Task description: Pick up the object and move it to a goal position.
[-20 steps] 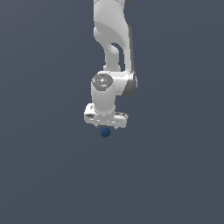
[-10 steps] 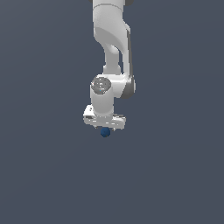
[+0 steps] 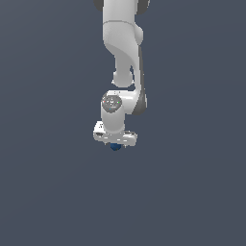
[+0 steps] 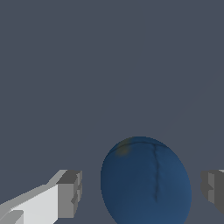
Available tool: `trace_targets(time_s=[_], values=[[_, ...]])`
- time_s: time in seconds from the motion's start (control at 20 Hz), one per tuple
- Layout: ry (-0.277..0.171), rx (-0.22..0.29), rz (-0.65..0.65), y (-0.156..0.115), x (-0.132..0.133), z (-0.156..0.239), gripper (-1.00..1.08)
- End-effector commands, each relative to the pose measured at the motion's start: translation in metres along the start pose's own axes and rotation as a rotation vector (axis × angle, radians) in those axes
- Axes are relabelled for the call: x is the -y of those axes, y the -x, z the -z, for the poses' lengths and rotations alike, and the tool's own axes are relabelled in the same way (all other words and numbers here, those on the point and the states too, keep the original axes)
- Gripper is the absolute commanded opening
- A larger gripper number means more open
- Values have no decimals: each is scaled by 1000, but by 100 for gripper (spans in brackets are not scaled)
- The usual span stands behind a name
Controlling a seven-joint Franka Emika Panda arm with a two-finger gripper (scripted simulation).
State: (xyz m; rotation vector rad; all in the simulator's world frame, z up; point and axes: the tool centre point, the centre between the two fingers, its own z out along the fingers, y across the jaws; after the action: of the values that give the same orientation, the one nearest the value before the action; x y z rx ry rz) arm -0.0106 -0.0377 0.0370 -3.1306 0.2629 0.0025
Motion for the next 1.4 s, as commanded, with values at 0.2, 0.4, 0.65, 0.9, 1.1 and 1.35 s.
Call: trace_targets(time_s=[0.2,0.4,0.65,0.9,1.1,1.35], values=[[0,-2,0,-1,0,-6,-100],[0,-2,0,-1,0,-6,-100],[0,-2,0,-1,0,-6,-100],[0,-2,0,1,4,-1,-100],[0,-2,0,7,13,11,-100],[0,-2,0,20,33,36,-100]])
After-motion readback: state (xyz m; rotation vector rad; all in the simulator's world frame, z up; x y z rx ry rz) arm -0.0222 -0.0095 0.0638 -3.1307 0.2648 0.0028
